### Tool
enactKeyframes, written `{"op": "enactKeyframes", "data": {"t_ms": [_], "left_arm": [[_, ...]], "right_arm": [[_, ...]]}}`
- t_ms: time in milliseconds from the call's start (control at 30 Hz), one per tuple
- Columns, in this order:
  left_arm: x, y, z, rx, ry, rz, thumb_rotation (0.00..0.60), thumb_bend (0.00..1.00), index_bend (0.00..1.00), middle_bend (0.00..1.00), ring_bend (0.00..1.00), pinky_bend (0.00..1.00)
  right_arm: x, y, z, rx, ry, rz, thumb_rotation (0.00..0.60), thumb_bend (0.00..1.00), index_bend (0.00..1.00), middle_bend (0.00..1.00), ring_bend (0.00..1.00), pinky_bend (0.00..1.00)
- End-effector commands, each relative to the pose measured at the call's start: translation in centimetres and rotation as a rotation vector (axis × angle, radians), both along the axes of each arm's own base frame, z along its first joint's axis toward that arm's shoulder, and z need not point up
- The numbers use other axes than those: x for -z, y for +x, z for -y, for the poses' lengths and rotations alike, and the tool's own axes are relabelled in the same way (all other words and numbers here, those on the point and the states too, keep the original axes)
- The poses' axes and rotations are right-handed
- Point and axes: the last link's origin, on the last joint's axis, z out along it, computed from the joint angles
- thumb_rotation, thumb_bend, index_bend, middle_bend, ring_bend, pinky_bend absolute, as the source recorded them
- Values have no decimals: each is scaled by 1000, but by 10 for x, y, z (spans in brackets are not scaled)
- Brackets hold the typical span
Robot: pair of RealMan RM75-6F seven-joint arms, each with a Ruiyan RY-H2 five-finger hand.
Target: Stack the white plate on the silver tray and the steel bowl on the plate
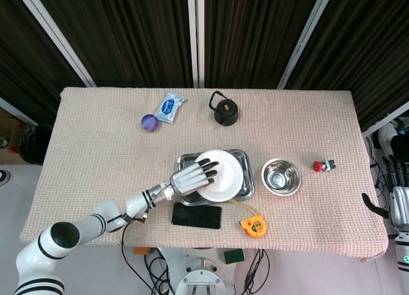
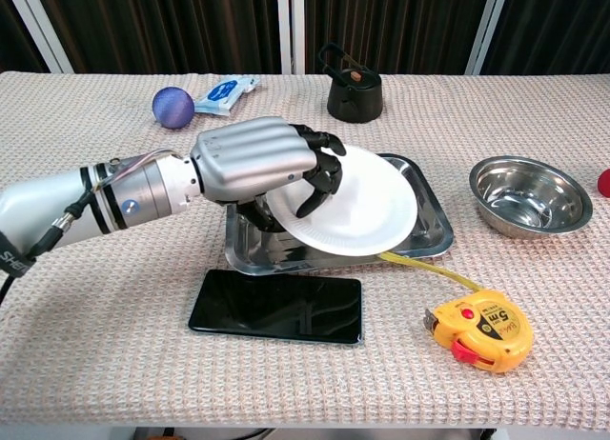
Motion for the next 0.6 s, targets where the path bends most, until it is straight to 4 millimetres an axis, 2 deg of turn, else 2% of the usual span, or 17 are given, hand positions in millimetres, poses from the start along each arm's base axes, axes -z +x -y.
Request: {"op": "enactKeyframes", "data": {"t_ms": [33, 233, 433, 600], "left_arm": [[1, -2, -3, -8, -6, -11, 600, 370, 796, 341, 136, 247], [1, -4, -6, -13, -6, -25, 600, 367, 756, 340, 136, 245], [-3, -6, -7, -10, -5, -29, 600, 344, 587, 337, 135, 242], [-4, -8, -4, -2, -20, -27, 600, 254, 347, 338, 135, 239]], "right_arm": [[0, 0, 0, 1, 1, 0, 600, 231, 0, 0, 0, 0], [3, 0, 2, 5, 10, -3, 600, 231, 0, 0, 0, 0], [4, 0, 3, 7, 13, -7, 600, 231, 0, 0, 0, 0], [5, 0, 3, 5, 16, -8, 600, 231, 0, 0, 0, 0]]}}
